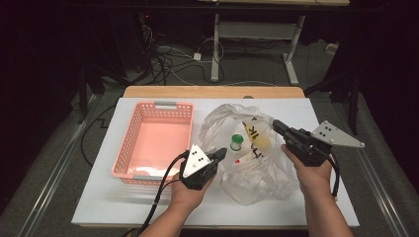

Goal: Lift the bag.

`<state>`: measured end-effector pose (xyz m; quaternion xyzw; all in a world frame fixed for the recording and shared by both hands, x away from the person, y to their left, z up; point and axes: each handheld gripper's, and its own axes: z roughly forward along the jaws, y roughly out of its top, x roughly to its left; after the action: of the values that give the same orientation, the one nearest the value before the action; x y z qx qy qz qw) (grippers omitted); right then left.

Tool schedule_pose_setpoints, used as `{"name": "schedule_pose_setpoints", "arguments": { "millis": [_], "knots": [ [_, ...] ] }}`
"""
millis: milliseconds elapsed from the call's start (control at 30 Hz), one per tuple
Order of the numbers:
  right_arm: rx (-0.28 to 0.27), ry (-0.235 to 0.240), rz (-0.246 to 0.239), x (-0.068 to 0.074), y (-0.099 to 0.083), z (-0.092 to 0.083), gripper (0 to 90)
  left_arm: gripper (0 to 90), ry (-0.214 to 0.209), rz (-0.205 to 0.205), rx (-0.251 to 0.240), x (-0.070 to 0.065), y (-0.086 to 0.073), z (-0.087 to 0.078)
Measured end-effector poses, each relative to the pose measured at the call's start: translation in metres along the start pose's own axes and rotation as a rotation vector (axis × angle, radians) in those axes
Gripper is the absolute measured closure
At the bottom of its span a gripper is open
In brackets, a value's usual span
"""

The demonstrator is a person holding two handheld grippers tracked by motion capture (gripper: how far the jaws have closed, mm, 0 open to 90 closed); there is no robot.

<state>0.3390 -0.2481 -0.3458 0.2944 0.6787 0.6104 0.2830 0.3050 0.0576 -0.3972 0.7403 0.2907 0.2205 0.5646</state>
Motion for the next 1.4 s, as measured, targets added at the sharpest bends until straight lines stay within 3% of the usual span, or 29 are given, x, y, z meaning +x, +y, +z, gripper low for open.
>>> {"name": "schedule_pose_setpoints", "arguments": {
  "millis": [267, 667, 1167, 1400],
  "knots": [
    [-0.027, -0.033, 0.022, -0.011, 0.012, 0.012, 90.0, 88.7, 0.014, 0.031, -0.088, 0.004, 0.033, 0.009],
    [-0.112, -0.099, 0.002, -0.021, 0.044, 0.020, 90.0, 88.8, 0.039, 0.068, -0.215, 0.013, 0.083, 0.021],
    [-0.195, -0.195, -0.036, -0.047, 0.106, 0.014, 90.0, 88.8, 0.054, 0.130, -0.312, 0.014, 0.158, 0.026],
    [-0.222, -0.223, -0.035, -0.055, 0.123, 0.010, 90.0, 88.7, 0.067, 0.154, -0.349, 0.016, 0.190, 0.029]
  ]
}}
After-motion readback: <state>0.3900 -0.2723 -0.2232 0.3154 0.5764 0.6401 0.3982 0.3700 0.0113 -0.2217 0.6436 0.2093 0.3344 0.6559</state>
